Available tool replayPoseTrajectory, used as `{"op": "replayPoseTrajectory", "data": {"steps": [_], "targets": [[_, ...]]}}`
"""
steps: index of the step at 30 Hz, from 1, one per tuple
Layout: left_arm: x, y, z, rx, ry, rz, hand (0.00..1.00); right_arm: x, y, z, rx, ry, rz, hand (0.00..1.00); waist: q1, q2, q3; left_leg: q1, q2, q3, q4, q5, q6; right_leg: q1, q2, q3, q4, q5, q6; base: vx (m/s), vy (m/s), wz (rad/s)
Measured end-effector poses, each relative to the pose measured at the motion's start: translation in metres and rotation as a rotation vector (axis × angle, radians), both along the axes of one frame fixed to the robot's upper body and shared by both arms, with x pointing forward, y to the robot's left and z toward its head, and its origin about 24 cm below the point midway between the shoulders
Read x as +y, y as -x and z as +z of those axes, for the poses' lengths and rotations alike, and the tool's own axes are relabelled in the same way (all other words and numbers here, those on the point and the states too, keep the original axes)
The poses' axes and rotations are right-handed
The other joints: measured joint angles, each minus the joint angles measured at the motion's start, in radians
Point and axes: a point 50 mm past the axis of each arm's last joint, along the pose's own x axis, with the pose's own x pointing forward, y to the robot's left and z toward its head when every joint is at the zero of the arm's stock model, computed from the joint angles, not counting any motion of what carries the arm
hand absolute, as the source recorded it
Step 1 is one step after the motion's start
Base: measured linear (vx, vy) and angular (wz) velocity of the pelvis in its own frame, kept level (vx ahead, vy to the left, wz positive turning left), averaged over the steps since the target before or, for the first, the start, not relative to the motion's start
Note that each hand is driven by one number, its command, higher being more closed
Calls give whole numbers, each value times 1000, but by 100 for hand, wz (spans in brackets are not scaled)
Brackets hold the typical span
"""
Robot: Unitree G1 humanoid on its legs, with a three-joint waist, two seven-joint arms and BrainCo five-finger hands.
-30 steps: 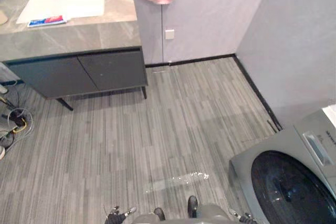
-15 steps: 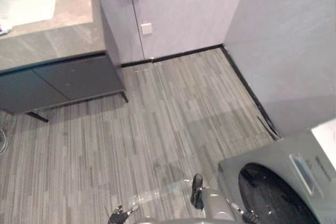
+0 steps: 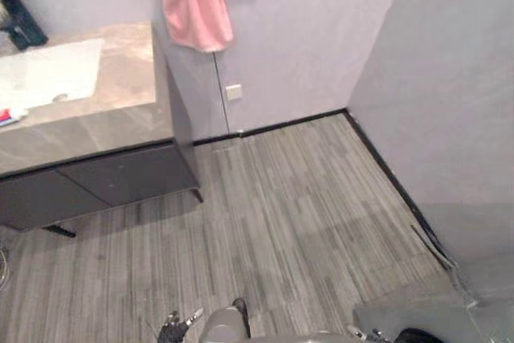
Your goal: Organize washtable
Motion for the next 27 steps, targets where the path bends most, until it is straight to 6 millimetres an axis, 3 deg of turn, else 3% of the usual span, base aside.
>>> {"op": "replayPoseTrajectory", "data": {"steps": [6, 8, 9, 10, 11, 13, 14, 15, 16, 19, 20, 22, 23, 24, 25, 26, 27], "targets": [[2, 11, -3, 44, 9, 46, 0, 6, -1, -1, -6, -25, 12, 0, 1, -14, -59, 61, -35, 34, -53, -7, 18, -30, -32, 102, 16, 44, 15, 223, 103, -50], [0, 12, -4, 45, 14, 60, 0, 4, -2, 0, -12, -23, 8, 0, 2, -6, -68, 112, -36, 55, -114, -7, 18, -100, -17, 146, 165, 43, 17, 178, 100, -60], [2, 14, -4, 50, 8, 55, 0, 3, -4, 0, -24, -20, 2, 0, -5, -9, -64, 165, -37, 68, -150, -3, 24, -184, -17, 165, 370, 46, 56, 141, 49, -33], [3, 13, -4, 50, 6, 54, 0, 3, -3, 0, -23, -19, 0, 0, -8, -13, -62, 185, -44, 70, -159, -4, 25, -208, -19, 176, 440, 58, 77, 175, 52, -17], [4, 12, -3, 45, -1, 47, 0, 4, 2, 0, -14, -21, -5, 0, -16, -15, -54, 232, -61, 69, -176, -8, 31, -250, -33, 181, 572, 96, 128, 142, 42, 8], [5, 12, -2, 52, -17, 14, 0, 5, 6, 0, -8, -24, -6, 0, -30, -17, -51, 317, -79, 65, -224, -19, 48, -289, -53, 160, 735, 173, 123, 192, 57, 11], [5, 11, -2, 50, -17, 12, 0, 4, 6, 0, -11, -23, -8, 0, -33, -16, -49, 331, -79, 66, -235, -22, 52, -305, -57, 147, 778, 158, 116, 201, 28, -6], [5, 7, -2, 48, -18, -1, 0, 2, 1, 1, -30, -17, -10, 0, -33, -16, -41, 359, -78, 65, -259, -30, 64, -368, -66, 103, 872, 54, 88, 159, -29, -15], [4, 4, -2, 49, -16, -11, 0, 1, -2, 2, -48, -14, -15, 0, -37, -8, -24, 375, -67, 65, -263, -31, 65, -395, -58, 63, 884, -11, 57, 104, -63, -15], [-1, 3, -3, 54, -3, -15, 0, -2, -15, 6, -97, -1, -4, 0, -61, 19, -1, 398, -20, 65, -264, -48, 47, -440, -7, -7, 714, -62, 21, 78, -111, -2], [-1, 3, -3, 59, -5, -30, 0, -3, -18, 7, -103, 0, -1, 0, -68, 20, 0, 404, -7, 69, -272, -60, 29, -459, 11, -2, 561, -54, 18, 141, -188, -2], [-1, 0, -3, 56, -7, -27, 0, -3, -18, 6, -96, 0, -2, 0, -73, 17, 9, 419, 5, 71, -289, -83, -1, -476, 23, 45, 325, 22, 4, 198, -235, 0], [0, 2, -4, 65, -9, -28, 0, -2, -17, 6, -92, -3, -5, 0, -79, 15, 13, 436, 8, 63, -294, -104, -32, -471, 20, 79, 211, 100, 13, 289, -263, 9], [-3, 6, -5, 79, 11, -9, 0, -1, -15, 5, -86, -7, -6, 0, -85, 20, 22, 465, 21, 46, -301, -129, -36, -470, 34, 71, 250, 172, 15, 393, -308, 11], [-8, 7, -7, 86, 31, 4, 0, -6, -13, 6, -82, 4, -11, 0, -88, 35, 20, 485, 43, 42, -306, -141, -28, -471, 56, 61, 291, 143, 3, 476, -279, 5], [-15, 10, -9, 92, 53, 19, 0, -13, -11, 7, -77, 21, -12, 0, -88, 78, 15, 497, 71, 42, -314, -149, -11, -479, 86, 43, 325, 93, -3, 485, -278, -4], [-18, 9, -9, 77, 67, 42, 0, -15, -15, 8, -81, 22, -17, 0, -80, 84, 15, 484, 90, 22, -273, -104, -41, -491, 103, 38, 359, 55, -27, 396, -256, -5]]}}
